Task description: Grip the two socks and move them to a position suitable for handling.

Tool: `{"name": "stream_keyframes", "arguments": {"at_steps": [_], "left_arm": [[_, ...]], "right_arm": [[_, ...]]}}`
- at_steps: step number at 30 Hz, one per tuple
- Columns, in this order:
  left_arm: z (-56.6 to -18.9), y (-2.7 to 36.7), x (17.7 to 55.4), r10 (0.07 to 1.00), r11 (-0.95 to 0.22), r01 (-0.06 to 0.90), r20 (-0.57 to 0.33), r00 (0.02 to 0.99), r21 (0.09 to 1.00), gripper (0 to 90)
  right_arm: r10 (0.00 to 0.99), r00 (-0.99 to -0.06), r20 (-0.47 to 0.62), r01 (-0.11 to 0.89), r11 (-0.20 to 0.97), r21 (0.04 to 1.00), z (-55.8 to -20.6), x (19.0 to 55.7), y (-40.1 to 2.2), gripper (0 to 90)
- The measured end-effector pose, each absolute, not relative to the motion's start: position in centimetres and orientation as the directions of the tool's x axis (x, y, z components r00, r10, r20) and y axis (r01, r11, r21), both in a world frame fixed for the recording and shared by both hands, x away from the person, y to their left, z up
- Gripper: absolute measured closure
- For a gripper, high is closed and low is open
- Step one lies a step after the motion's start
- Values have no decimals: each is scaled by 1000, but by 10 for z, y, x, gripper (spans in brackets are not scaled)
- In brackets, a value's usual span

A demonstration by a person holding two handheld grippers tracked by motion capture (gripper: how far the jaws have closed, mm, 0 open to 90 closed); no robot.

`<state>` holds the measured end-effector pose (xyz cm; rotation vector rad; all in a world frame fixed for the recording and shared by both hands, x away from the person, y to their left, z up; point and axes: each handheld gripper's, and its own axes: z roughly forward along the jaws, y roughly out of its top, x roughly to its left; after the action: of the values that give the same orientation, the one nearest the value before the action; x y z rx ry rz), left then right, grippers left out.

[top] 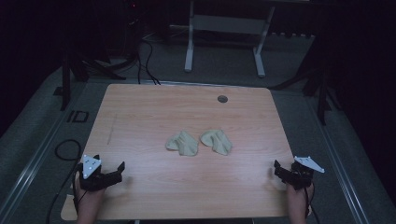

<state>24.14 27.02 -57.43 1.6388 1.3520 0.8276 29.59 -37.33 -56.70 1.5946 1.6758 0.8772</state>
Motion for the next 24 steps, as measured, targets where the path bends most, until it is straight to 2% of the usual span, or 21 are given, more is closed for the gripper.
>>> {"name": "stream_keyframes", "arguments": {"at_steps": [6,7,9,14,19,24], "left_arm": [[-575,270,241,978,-62,433,-31,204,899,10],[-573,271,239,984,-20,438,-61,169,899,10],[-573,271,238,983,-10,430,-69,169,903,10],[-572,266,235,984,-17,417,-58,166,909,10],[-572,263,237,979,8,426,-94,181,905,10],[-572,257,237,974,-8,421,-88,207,907,10]], "right_arm": [[998,-57,-19,573,48,818,-567,298,-373,127],[997,-81,-7,580,53,813,-564,297,-373,129],[994,-105,2,576,59,815,-560,297,-373,132],[987,-159,-4,622,104,776,-550,305,-372,135],[977,-214,-3,657,146,740,-549,317,-363,133],[959,-280,29,668,173,723,-547,329,-350,134]]}}
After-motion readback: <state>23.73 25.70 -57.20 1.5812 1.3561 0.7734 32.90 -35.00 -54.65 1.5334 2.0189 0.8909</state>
